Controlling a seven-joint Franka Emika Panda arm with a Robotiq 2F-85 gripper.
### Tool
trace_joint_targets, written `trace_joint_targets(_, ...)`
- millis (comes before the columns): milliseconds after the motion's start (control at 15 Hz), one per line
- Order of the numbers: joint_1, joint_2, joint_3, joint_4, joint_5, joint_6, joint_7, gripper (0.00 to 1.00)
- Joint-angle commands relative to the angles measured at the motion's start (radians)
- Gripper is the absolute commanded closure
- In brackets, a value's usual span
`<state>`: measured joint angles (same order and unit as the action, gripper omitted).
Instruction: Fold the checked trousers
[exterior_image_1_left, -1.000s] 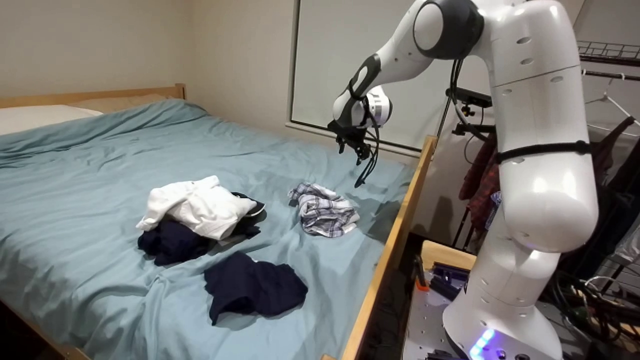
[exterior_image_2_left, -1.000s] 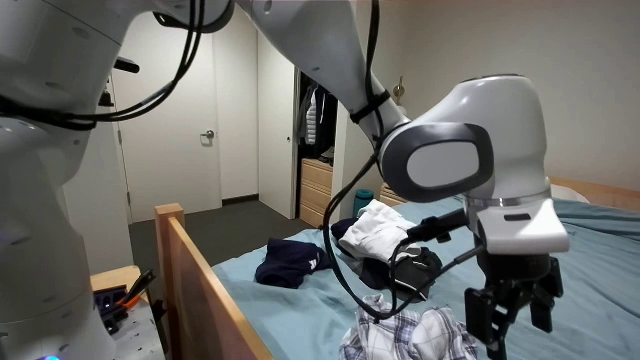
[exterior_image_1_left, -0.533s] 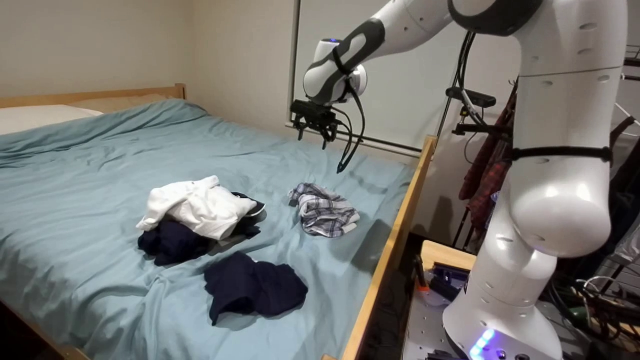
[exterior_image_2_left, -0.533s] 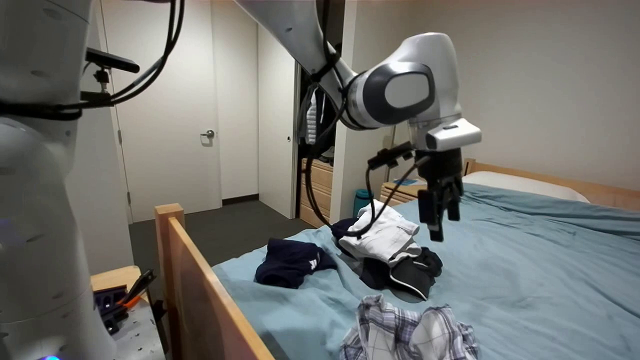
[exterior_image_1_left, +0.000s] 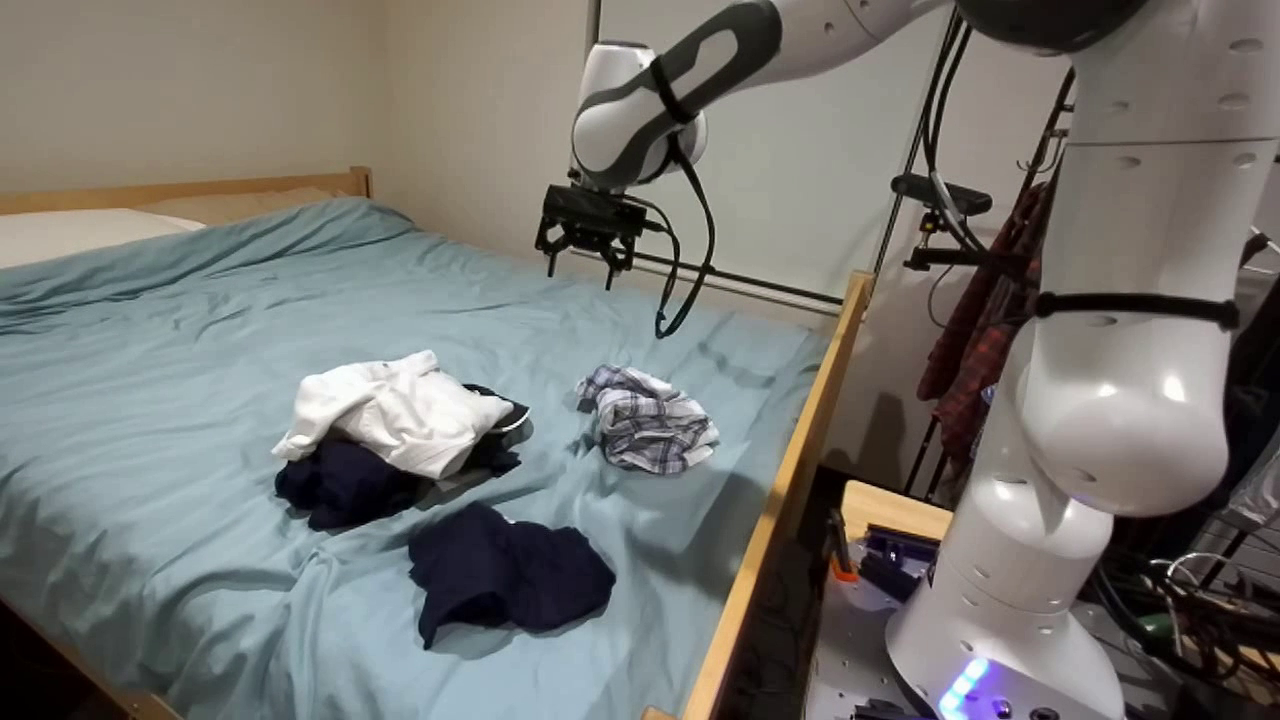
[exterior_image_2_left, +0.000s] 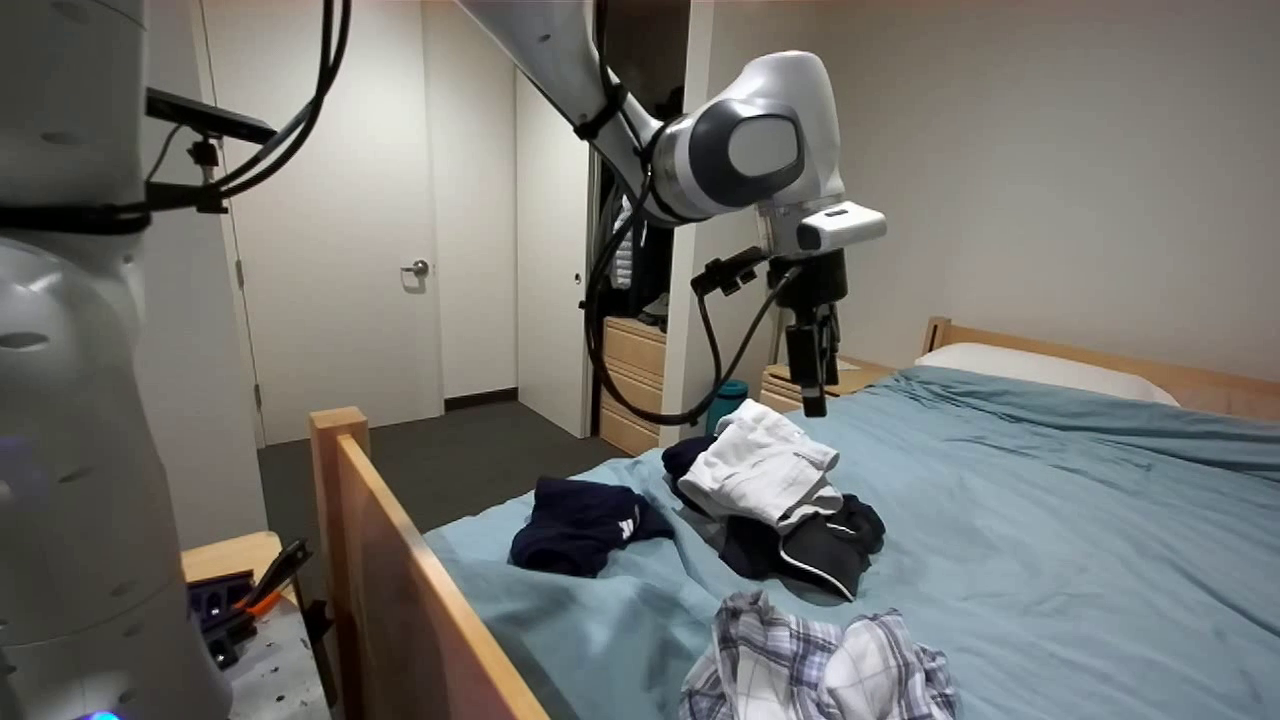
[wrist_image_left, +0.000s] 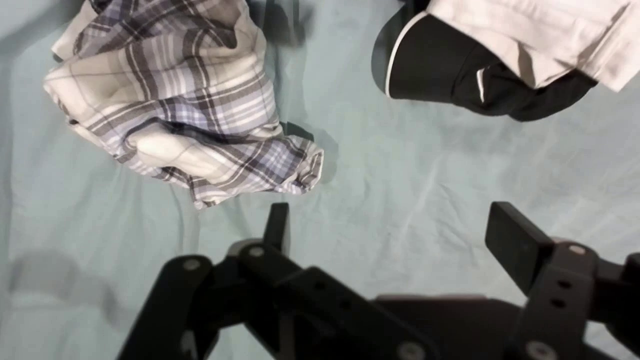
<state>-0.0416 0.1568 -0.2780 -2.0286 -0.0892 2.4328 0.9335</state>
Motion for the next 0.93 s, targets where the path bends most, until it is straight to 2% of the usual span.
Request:
trace_joint_targets(0,-0.025,-0.011,0.076,-0.006,0.054,-0.045,-0.185,0.00)
trace_joint_targets(267,0.017,-0.059,0.122,-0.050,-0.056,-0.098,-0.240,0.00)
trace_joint_targets(467,0.038,-0.012,0.146,-0.012,-0.156,-0.113,-0.266,0.00)
trace_joint_targets(600,0.037,0.039,0.160,0.028,-0.177,-0.093,-0.340,0.00)
trace_joint_targets(733,0.022,0.131,0.167,0.130,-0.139,-0.061,-0.475,0.00)
trace_joint_targets(800,0.046,0.047,0.155,0.036,-0.150,-0.074,-0.368,0.00)
trace_joint_targets(867,0.047,0.078,0.151,0.069,-0.148,-0.069,-0.405,0.00)
